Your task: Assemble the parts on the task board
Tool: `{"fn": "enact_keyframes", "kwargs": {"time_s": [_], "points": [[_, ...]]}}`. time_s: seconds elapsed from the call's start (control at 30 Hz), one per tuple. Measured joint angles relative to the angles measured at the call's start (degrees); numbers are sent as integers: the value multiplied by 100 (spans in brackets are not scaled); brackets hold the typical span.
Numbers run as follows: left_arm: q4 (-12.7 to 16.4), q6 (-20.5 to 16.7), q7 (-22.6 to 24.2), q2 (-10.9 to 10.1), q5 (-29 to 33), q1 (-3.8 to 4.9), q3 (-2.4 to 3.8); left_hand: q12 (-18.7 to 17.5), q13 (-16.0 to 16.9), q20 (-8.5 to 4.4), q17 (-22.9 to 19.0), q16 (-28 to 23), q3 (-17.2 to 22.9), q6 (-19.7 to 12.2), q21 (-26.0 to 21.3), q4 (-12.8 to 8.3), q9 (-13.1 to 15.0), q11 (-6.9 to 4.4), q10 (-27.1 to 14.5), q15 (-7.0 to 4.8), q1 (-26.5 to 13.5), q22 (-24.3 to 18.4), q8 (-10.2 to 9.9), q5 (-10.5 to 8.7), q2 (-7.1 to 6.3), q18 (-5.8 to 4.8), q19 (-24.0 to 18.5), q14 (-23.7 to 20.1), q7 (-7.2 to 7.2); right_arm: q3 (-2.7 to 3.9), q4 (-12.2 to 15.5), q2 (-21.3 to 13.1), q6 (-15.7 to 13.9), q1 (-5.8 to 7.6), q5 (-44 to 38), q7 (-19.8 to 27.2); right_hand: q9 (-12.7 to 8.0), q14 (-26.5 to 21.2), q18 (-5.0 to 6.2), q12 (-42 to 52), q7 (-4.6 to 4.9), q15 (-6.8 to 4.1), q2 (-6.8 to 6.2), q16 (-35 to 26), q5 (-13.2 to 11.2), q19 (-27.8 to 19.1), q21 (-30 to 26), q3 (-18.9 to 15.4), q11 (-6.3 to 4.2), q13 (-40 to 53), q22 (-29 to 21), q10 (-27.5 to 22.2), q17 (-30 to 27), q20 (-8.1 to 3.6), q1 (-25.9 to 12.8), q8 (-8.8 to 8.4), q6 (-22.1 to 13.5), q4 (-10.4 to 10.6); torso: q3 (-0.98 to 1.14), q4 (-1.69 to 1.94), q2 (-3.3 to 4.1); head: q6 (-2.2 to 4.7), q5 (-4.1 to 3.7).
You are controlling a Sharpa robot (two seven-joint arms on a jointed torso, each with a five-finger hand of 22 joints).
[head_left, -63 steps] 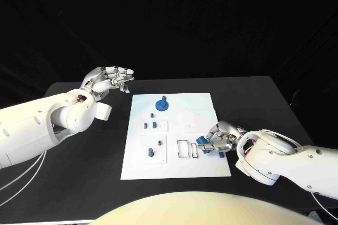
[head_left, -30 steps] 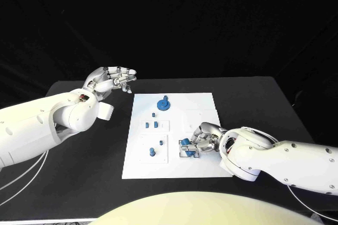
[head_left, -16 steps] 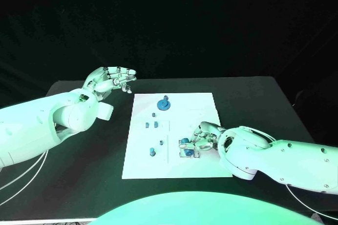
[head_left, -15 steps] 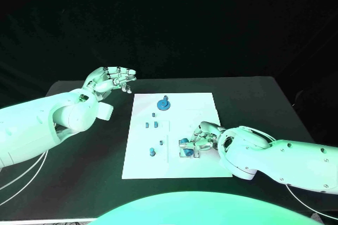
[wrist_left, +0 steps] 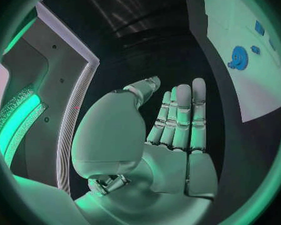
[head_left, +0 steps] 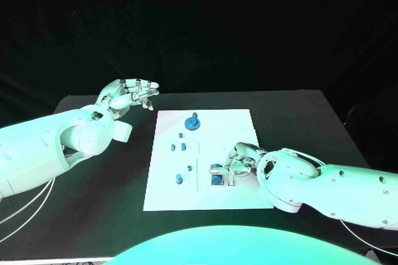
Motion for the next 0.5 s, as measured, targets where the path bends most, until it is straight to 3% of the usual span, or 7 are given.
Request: {"fn": "enact_keyframes", "kwargs": {"time_s": [0.17, 0.5], "points": [[1, 0, -2, -7, 0, 0, 0, 0, 0, 0, 0, 0, 0, 0, 0, 0, 0, 0, 0, 0, 0, 0, 0, 0, 0, 0, 0, 0, 0, 0, 156, -157, -12, -9, -53, 36, 6, 0, 0, 0, -20, 0, 208, 0, 149, 0, 0, 91, 0, 0, 0, 0, 0, 0, 442, 37, -20, -39, 0, 2, -2, 0, 7], [-5, 0, -4, -15, 0, 0, 0, 0, 0, 0, -6, 0, 17, 0, 0, 17, -7, 0, 0, 0, 0, 0, 25, 0, 0, 0, 0, 0, 0, 1, 473, -381, -17, -31, -27, 178, 6, 0, 1, 0, -20, 0, 240, 0, 215, 0, 0, 90, 0, 0, 1, 0, -1, 0, 593, 44, -20, -39, 0, -4, -3, 0, 11]]}}
